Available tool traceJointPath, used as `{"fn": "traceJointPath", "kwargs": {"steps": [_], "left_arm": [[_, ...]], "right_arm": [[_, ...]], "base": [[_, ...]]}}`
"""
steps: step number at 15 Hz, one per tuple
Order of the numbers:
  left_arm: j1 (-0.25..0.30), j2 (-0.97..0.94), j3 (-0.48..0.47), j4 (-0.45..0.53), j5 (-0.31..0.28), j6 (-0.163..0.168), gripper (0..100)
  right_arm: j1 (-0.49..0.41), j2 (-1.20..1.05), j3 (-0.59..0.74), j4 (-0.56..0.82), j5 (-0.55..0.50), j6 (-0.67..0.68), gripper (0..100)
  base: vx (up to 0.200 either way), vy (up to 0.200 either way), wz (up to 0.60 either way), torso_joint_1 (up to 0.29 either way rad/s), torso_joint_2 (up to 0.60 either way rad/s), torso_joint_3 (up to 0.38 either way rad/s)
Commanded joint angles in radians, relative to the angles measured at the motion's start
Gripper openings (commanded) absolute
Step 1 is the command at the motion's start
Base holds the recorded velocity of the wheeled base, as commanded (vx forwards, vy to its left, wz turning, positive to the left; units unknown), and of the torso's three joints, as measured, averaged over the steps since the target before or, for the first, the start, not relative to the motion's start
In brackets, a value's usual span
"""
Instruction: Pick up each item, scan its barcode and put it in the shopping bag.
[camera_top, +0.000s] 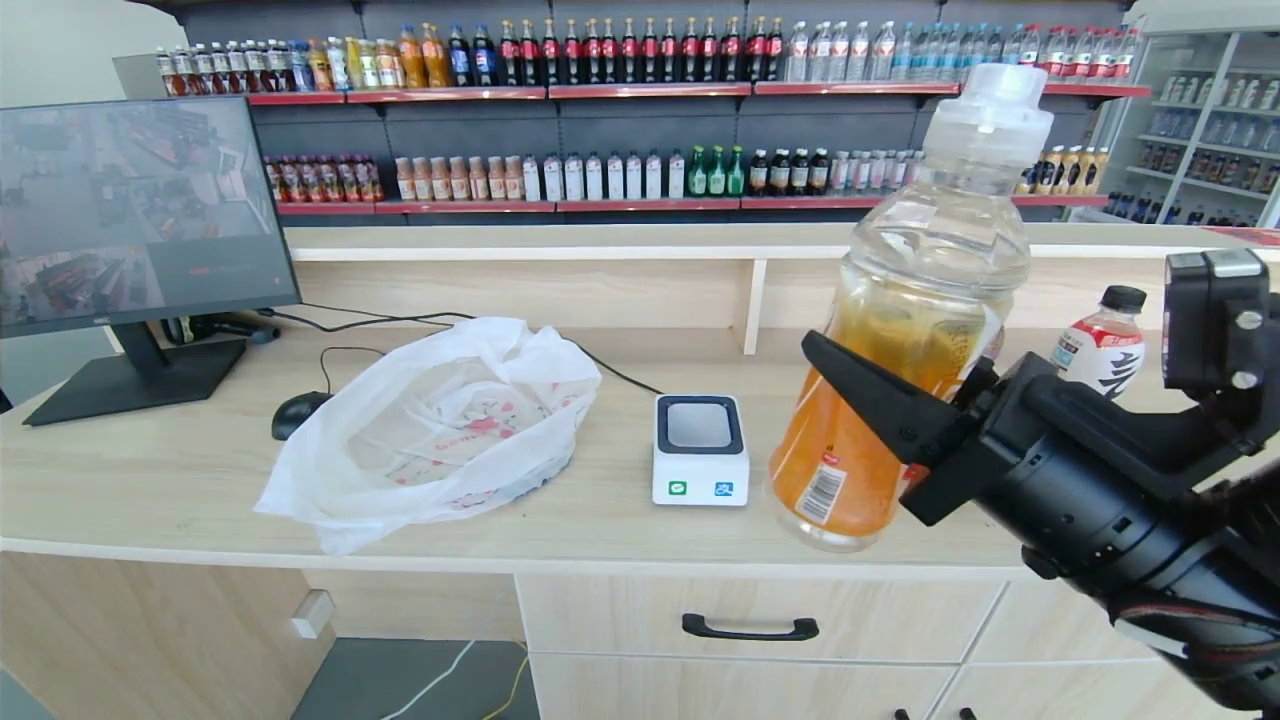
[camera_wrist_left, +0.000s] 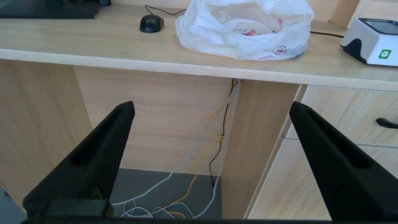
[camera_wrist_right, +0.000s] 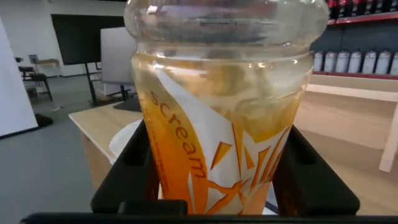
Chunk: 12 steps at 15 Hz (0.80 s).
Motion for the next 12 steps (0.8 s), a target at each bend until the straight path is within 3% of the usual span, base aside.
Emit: {"fn": "traceJointPath", "kwargs": {"steps": [1, 2, 4, 12], "left_arm": [[0.0, 0.0, 0.001, 0.0, 0.001, -0.001, 100], [0.0, 0.0, -0.001, 0.0, -0.001, -0.001, 100], [0.0, 0.0, 0.001, 0.0, -0.001, -0.001, 100], [0.0, 0.0, -0.001, 0.0, -0.001, 0.001, 100]], "right_arm": [[-0.011, -0.008, 0.031, -0.001, -0.04, -0.022, 0], [-0.017, -0.018, 0.037, -0.004, -0.15, -0.091, 0], [-0.046, -0.024, 0.039, -0.011, -0.232, -0.117, 0], [-0.066, 0.001, 0.057, -0.027, -0.239, -0.143, 0]], "base": [[0.0, 0.0, 0.0, 0.0, 0.0, 0.0], [0.0, 0.0, 0.0, 0.0, 0.0, 0.0], [0.0, 0.0, 0.0, 0.0, 0.0, 0.0], [0.0, 0.0, 0.0, 0.0, 0.0, 0.0]]}}
